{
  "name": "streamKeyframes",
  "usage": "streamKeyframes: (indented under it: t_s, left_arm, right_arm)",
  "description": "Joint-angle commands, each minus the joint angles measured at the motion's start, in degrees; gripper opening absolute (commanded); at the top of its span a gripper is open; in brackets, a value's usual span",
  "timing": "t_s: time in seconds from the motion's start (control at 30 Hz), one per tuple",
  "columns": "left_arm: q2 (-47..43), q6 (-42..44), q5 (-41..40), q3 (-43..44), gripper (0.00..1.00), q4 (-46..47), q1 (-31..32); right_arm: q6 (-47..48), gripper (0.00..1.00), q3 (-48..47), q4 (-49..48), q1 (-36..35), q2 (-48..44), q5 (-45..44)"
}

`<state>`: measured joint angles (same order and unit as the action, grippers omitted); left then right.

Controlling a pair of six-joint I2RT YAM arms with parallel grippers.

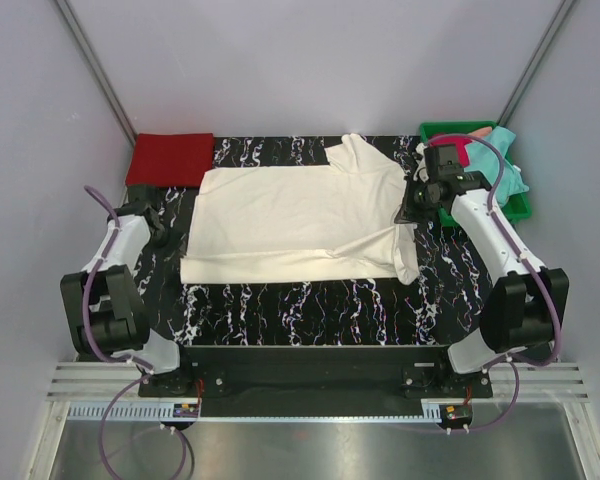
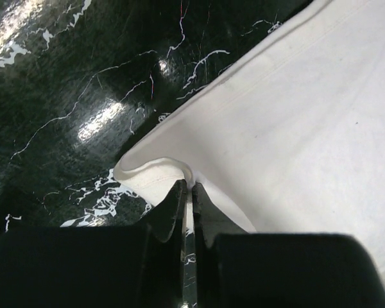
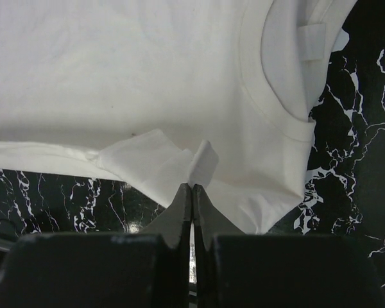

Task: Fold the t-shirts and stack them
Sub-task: Fold the tshirt

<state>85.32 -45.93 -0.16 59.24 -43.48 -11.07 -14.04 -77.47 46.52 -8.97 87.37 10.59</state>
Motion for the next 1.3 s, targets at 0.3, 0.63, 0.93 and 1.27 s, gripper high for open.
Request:
streamKeyframes:
  t_s: [0.3,0.63,0.93,1.27]
  left_arm:
    - [6.70,1.20,-0.19,5.79,0.00,3.49,0.96]
    - [9.25,1.90,1.48,7.29,0.00,3.67,1.23]
    - [10.48,2.34,1.22,7.90,0.00,3.58,1.31]
    - [10.74,1.55,0.34,9.57,0.00,3.32,1.31]
  right_arm:
    - [0.33,0.00,-6.73,-0.82,1.85,6.49,2.16]
    - [0.16,0.00,-7.43,-0.29,2.47,7.46,1.36]
    - [-0.11,0.00,-7.52,-0.21,3.08,8.25,1.28]
    - [-0.28,0.00,-7.52,-0.99,3.70,9.04,1.27]
